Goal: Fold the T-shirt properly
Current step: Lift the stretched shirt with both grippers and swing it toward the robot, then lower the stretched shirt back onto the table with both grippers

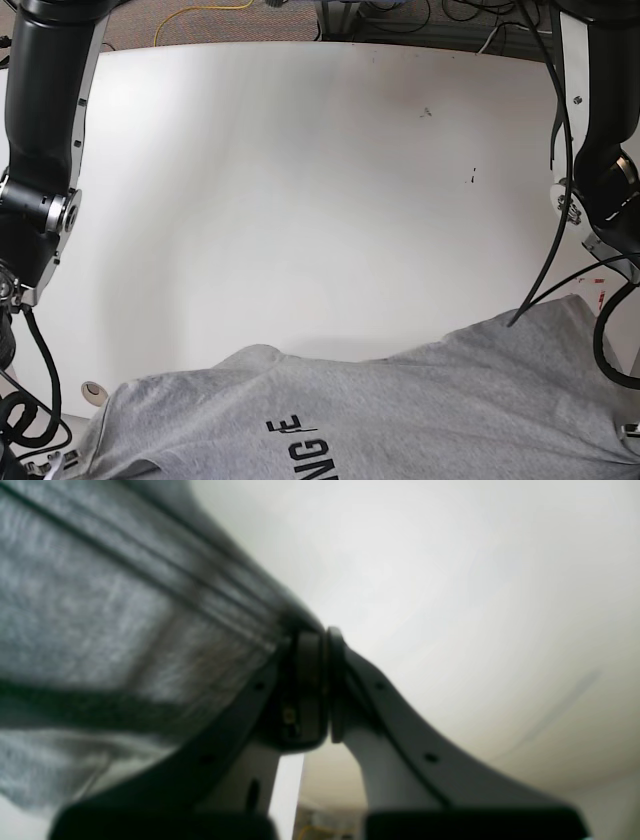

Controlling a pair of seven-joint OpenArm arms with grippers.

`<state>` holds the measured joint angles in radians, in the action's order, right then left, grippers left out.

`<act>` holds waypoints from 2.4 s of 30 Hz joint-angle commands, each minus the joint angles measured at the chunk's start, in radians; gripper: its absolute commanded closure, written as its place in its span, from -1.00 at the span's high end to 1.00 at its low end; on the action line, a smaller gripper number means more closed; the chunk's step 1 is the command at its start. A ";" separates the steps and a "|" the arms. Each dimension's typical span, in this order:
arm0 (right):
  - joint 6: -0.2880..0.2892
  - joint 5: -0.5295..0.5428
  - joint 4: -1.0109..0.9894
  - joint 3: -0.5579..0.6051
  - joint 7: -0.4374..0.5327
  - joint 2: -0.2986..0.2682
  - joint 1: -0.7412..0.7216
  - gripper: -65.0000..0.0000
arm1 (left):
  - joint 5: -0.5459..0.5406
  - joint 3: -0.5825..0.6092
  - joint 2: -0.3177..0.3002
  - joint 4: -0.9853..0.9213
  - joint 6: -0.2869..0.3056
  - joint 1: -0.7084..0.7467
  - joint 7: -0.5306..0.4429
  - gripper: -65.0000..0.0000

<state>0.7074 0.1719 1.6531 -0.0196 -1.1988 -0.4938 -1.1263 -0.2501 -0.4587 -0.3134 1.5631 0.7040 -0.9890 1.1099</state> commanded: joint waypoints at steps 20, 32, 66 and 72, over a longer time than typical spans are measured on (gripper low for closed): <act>-0.009 0.011 0.337 -0.170 -0.047 0.032 0.553 -0.99 | 0.011 -0.017 0.005 0.113 -0.006 0.408 0.058 -0.97; -0.009 0.011 0.359 -0.213 -0.058 0.087 0.674 -0.99 | 0.011 -0.016 0.010 0.104 -0.006 0.596 0.030 -0.97; -0.009 0.018 0.404 -0.381 -0.050 0.284 0.976 -1.00 | 0.055 -0.006 0.010 0.110 -0.006 0.829 -0.005 -0.97; -0.009 0.014 0.392 -0.371 -0.051 0.288 0.909 -0.99 | 0.046 0.013 0.013 0.111 -0.006 0.774 -0.001 -0.96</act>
<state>0.7029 0.2092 2.0411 -0.3908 -1.2407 -0.1936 -0.1883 -0.2058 -0.4454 -0.2859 1.6573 0.7040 -0.1848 1.1103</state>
